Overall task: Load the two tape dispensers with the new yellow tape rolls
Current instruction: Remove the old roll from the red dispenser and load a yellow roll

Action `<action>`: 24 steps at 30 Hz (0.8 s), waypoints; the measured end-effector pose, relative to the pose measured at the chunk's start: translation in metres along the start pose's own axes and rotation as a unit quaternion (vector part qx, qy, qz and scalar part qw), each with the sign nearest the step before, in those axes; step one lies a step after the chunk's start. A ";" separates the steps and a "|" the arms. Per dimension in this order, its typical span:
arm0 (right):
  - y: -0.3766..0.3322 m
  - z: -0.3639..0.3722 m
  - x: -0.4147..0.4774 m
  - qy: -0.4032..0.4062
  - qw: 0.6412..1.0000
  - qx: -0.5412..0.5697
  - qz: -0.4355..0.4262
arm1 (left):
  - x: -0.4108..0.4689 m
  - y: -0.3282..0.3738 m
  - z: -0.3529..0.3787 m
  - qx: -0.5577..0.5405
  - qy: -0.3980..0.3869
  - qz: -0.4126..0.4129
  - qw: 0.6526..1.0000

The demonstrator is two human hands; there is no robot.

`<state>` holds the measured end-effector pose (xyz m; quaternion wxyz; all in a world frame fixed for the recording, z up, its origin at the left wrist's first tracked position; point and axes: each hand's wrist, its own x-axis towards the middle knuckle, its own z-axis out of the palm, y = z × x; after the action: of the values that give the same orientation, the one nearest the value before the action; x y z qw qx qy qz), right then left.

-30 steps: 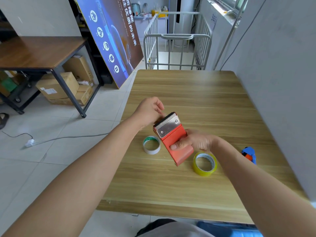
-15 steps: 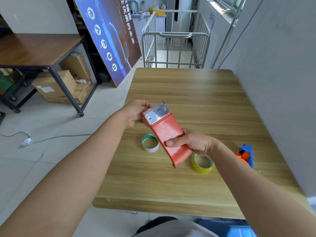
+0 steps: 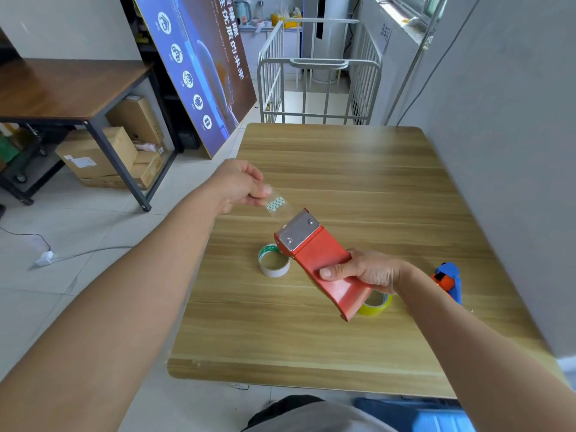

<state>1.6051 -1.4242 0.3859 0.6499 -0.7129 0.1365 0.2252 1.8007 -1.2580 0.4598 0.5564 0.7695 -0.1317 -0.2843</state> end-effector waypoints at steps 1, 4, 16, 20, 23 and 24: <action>0.003 -0.001 0.000 0.004 1.000 -0.001 0.004 | 0.001 0.003 -0.003 0.007 0.008 0.003 1.000; 0.005 -0.002 -0.003 0.007 1.000 -0.011 0.021 | 0.004 0.007 -0.009 0.021 0.032 0.012 0.999; 0.012 -0.006 0.006 0.105 0.989 -0.021 0.097 | 0.009 0.007 0.006 0.101 0.082 0.103 0.986; 0.010 -0.006 0.015 0.137 0.983 0.000 0.119 | 0.006 0.002 0.018 0.188 0.092 0.156 0.965; 0.006 -0.006 0.025 0.173 0.975 0.008 0.139 | 0.001 -0.004 0.031 0.213 0.075 0.172 0.959; 0.004 -0.006 0.028 0.186 0.972 0.010 0.145 | -0.001 -0.007 0.035 0.224 0.070 0.174 0.956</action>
<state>1.6284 -1.4275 0.3685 0.5806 -0.7084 0.3590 0.1793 1.7788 -1.2831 0.4461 0.4185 0.8576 -0.2847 -0.0914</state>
